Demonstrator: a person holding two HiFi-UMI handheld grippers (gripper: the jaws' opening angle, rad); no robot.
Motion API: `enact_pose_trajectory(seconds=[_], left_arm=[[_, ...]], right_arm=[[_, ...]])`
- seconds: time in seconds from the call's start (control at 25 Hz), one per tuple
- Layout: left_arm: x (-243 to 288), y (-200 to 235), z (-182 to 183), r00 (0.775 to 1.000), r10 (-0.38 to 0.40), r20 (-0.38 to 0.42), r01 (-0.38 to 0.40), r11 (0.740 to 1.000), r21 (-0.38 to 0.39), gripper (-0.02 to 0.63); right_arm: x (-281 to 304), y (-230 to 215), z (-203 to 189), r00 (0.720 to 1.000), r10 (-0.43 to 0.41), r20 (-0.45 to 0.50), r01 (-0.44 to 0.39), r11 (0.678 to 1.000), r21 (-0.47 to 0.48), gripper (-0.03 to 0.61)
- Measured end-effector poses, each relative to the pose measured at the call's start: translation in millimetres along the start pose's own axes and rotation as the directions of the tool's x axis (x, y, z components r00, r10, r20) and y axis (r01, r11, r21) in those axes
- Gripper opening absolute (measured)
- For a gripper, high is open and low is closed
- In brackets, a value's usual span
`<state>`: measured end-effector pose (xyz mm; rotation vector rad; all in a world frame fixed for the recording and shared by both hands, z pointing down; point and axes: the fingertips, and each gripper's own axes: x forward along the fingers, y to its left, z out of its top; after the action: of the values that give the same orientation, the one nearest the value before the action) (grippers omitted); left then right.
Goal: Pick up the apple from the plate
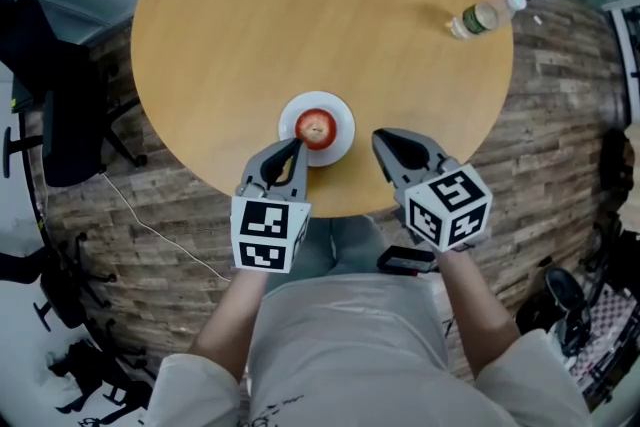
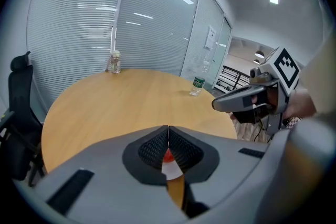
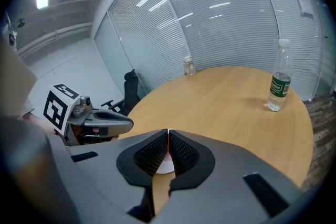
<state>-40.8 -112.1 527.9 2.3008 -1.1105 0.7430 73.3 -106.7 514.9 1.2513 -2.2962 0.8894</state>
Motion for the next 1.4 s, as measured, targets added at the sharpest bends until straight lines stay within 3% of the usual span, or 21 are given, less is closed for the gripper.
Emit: enact_pose_trajectory(seconds=[0.32,0.68,0.76,1.4], left_arm=[[19.2,12.7,-14.5,0.998,0.02,-0.057,-0.021,1.0,-0.012,0.011],[42.5,-1.8,-37.2,0.989,-0.062,-0.136,0.066,0.998,0.024,0.307],[47.6,-1.4,-41.2,0.987,-0.062,-0.147,0.068,0.997,0.037,0.349],[78.1,4.5,-58.9,0.98,-0.078,-0.183,0.079,0.997,-0.001,0.416]], right_arm=[[11.9,4.9,-5.1,0.999,0.021,-0.031,-0.021,1.0,0.007,0.031],[14.8,-2.7,-12.7,0.999,0.019,-0.049,-0.017,0.999,0.027,0.031],[15.5,-3.3,-14.5,0.998,0.017,-0.053,-0.015,0.999,0.032,0.031],[18.3,-3.3,-26.2,0.997,0.008,-0.074,-0.003,0.998,0.064,0.031]])
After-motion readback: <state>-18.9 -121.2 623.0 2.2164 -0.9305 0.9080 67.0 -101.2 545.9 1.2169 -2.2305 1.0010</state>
